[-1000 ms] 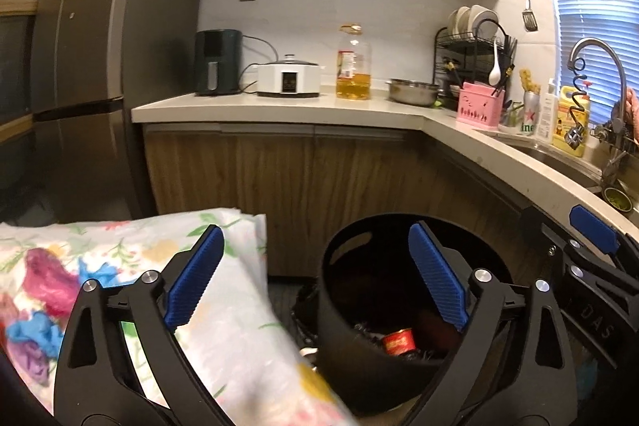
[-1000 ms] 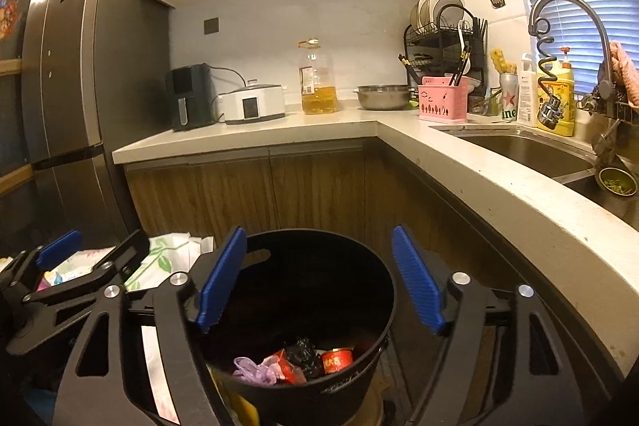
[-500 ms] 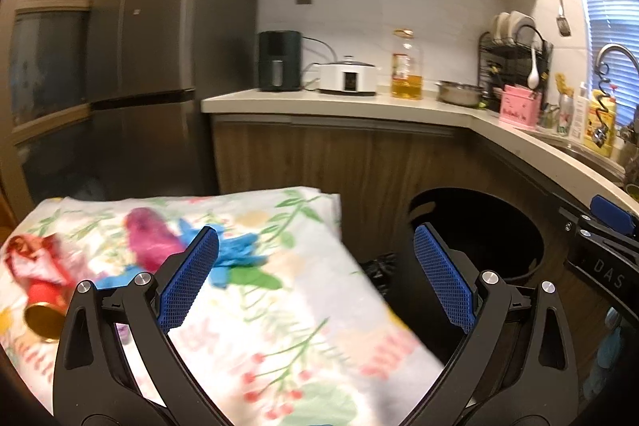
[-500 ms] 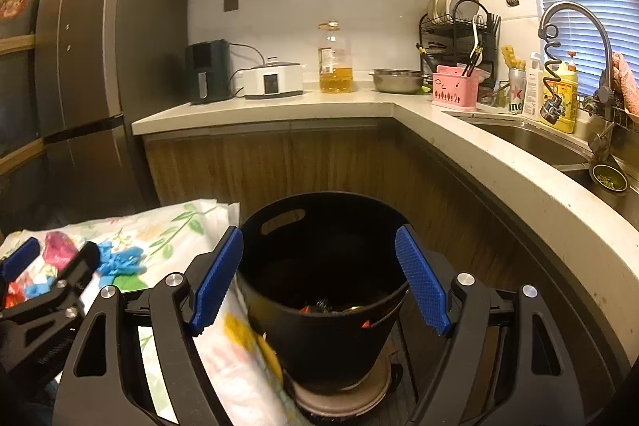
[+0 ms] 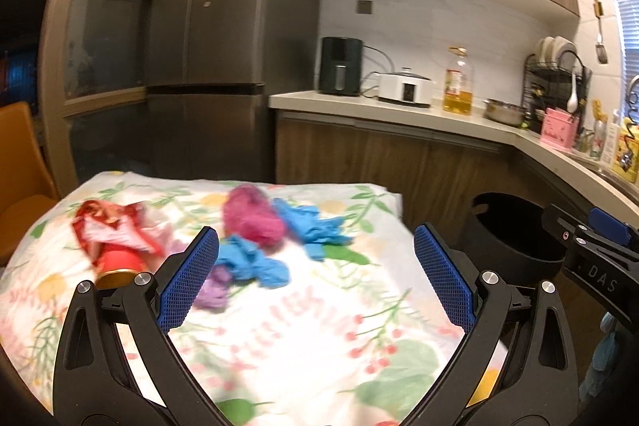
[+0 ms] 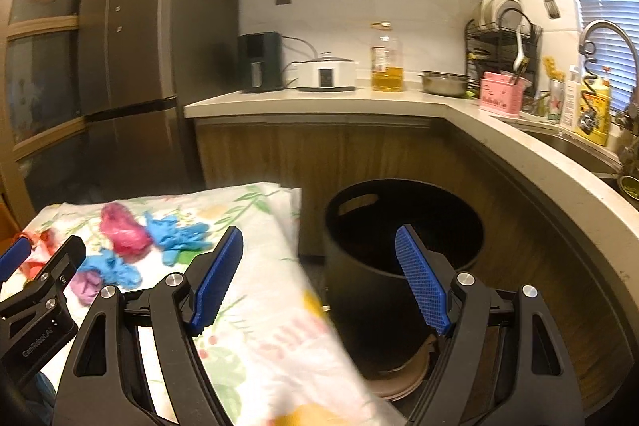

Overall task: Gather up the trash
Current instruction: 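Move both open tools back over the table toward the red cup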

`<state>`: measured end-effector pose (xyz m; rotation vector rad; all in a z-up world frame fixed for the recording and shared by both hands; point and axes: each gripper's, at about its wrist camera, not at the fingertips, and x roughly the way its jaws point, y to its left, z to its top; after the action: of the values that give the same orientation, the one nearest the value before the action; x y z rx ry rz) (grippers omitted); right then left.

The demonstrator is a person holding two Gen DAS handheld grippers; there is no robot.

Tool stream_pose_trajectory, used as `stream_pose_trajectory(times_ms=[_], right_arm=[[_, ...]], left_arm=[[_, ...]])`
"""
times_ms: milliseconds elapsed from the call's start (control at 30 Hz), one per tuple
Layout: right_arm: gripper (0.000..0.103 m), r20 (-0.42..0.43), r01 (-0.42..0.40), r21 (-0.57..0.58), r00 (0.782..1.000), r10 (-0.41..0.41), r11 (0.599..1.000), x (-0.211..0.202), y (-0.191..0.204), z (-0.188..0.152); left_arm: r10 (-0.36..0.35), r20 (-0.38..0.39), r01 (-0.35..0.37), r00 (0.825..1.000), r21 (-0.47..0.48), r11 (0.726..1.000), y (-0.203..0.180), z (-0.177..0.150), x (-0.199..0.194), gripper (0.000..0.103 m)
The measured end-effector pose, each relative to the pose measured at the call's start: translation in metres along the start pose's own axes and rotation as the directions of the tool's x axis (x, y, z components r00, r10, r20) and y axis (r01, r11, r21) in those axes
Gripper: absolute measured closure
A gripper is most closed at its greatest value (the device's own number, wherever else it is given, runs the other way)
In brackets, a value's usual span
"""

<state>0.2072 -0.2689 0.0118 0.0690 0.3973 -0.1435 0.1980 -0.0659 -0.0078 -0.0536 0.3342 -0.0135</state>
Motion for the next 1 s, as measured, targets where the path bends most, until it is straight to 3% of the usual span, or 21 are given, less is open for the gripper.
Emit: stream_pose_trajectory(times_ms=[633, 1000], right_arm=[[0.026, -0.058, -0.168, -0.053, 0.985, 0.165, 0.984, 0.038, 0.093, -0.027], [0.026, -0.092, -0.314, -0.088, 0.947, 0.306, 0.945, 0.074, 0.157, -0.047]], left_arm=[[0.170, -0.017, -0.171, 0.985, -0.092, 0.981, 0.100, -0.030, -0.007, 0.006], [0.256, -0.021, -0.256, 0.967, -0.141, 0.956, 0.150, -0.041, -0.008, 0.006]])
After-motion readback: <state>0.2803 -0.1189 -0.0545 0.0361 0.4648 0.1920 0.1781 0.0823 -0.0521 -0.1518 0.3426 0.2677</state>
